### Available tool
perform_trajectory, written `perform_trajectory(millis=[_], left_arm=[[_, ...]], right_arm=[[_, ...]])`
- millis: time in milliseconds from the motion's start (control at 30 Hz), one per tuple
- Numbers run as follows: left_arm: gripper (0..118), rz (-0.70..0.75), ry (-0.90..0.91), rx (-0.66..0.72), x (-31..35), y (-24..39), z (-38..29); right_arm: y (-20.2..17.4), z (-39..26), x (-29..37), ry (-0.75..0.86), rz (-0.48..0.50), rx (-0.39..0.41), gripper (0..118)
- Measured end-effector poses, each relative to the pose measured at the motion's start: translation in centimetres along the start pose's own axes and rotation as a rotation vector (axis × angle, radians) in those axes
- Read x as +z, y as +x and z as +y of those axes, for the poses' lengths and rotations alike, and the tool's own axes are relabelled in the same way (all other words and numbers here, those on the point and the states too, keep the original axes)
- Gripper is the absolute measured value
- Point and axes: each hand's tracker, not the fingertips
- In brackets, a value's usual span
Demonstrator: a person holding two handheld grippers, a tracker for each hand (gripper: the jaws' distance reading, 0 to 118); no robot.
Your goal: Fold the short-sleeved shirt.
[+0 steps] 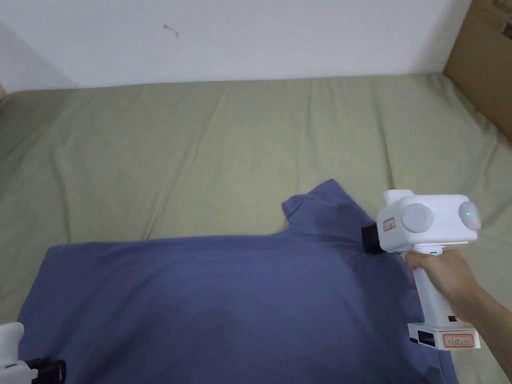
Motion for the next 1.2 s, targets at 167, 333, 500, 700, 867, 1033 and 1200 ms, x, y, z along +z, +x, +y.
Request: perform_trajectory(millis=[167,333,500,700,867,1033,1200], left_arm=[[0,-0.017,0.004,-0.009,0.2,0.4,0.0],[0,-0.004,0.008,-0.032,0.4,0.3,0.6],[0,-0.035,0.039,0.012,-0.6,-1.1,3.8],[93,-0.033,0.045,0.054,-4.4,-3.8,10.8],[97,0.043,0.027,0.064,-9.1,-5.8,16.2],[97,0.039,0.028,0.055,-12.2,-6.4,18.6],[96,0.038,-0.045,0.068,-15.5,-6.9,17.8]], right_arm=[[0.7,0.5,0.9,0.018,0.073,-0.033,6],[1.3,1.0,2.8,0.044,0.107,-0.077,6],[0.9,0.9,3.5,0.043,0.100,-0.073,6],[0.8,0.8,3.1,0.037,0.095,-0.046,6],[1.1,0.4,2.9,0.028,0.106,-0.044,6],[1.1,0.4,2.6,0.027,0.109,-0.030,6],[0.8,0.1,2.1,0.019,0.101,-0.013,6]])
